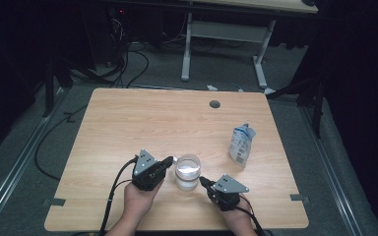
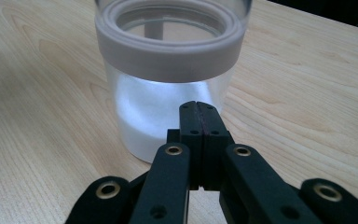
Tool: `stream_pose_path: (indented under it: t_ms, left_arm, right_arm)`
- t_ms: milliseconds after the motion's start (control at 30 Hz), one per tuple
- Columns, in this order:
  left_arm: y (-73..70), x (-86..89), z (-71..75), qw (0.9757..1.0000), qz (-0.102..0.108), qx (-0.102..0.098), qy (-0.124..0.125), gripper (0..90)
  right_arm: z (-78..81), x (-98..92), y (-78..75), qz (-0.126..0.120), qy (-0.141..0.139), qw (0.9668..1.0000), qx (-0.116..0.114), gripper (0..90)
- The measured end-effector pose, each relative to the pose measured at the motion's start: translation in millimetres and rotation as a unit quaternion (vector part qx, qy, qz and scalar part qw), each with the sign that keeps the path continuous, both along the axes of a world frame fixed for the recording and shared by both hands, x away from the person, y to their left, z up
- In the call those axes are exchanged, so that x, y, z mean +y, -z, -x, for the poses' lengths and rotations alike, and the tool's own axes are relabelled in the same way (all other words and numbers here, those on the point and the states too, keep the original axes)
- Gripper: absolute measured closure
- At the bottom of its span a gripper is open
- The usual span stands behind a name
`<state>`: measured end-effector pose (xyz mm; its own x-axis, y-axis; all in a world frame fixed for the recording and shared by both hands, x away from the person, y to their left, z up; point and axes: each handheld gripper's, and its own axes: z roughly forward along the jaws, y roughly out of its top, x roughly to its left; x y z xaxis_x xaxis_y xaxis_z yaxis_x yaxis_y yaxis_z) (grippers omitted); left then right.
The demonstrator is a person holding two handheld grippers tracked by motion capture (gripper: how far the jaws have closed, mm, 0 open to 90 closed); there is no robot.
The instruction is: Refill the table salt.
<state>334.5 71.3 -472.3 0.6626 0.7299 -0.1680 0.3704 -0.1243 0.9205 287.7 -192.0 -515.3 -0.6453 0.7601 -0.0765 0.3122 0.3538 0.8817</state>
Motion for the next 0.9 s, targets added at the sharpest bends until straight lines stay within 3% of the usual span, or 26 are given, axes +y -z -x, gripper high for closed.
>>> stream_pose_path:
  t_ms: [167, 233, 467, 500, 533, 567, 700, 733, 833, 900]
  left_arm:
    - [4.0, 11.6, 1.8, 0.9999, -0.006, 0.001, -0.013, 89.1]
    - [7.0, 20.7, 4.8, 0.9996, -0.018, -0.002, -0.022, 87.8]
    - [21.4, 62.1, 18.2, 0.997, -0.053, 0.014, -0.054, 82.8]
    - [23.5, 63.1, 20.9, 0.9974, -0.026, 0.02, -0.064, 83.0]
    - [23.5, 63.1, 20.9, 0.9974, -0.026, 0.02, -0.064, 83.7]
    - [25.7, 74.5, 24.6, 0.9965, -0.039, 0.015, -0.073, 84.2]
    - [28.9, 86.6, 29.9, 0.9954, -0.05, 0.013, -0.081, 83.7]
    - [31.7, 98.0, 31.3, 0.9935, -0.08, 0.013, -0.08, 83.5]
    - [36.2, 106.9, 31.5, 0.9931, -0.073, 0.022, -0.089, 81.5]
    - [38.5, 115.1, 30.4, 0.9929, -0.067, 0.027, -0.094, 75.1]
  right_arm:
    - [0.0, -0.4, -0.2, -0.001, 0.0, 1.0, 0.0, 90.0]
    - [-0.1, -2.0, -0.9, -0.002, 0.003, 1.0, -0.001, 90.0]
    - [-0.9, -10.8, -4.1, 0.001, 0.017, 0.9998, -0.007, 90.0]
    - [-1.4, -11.4, -4.5, 0.001, 0.019, 0.9998, -0.007, 90.0]
    - [-2.2, -11.9, -4.8, 0.001, 0.02, 0.9998, -0.008, 90.0]
    - [-2.9, -12.6, -5.4, 0.0, 0.023, 0.9997, -0.009, 90.0]
    - [-4.3, -14.9, -7.2, -0.001, 0.03, 0.9995, -0.01, 90.0]
    - [-6.2, -16.7, -8.2, -0.005, 0.034, 0.9994, -0.009, 90.0]
    - [-8.0, -18.0, -8.5, -0.009, 0.037, 0.9992, -0.009, 90.0]
    - [-11.1, -19.9, -8.5, -0.009, 0.041, 0.9991, -0.006, 90.0]
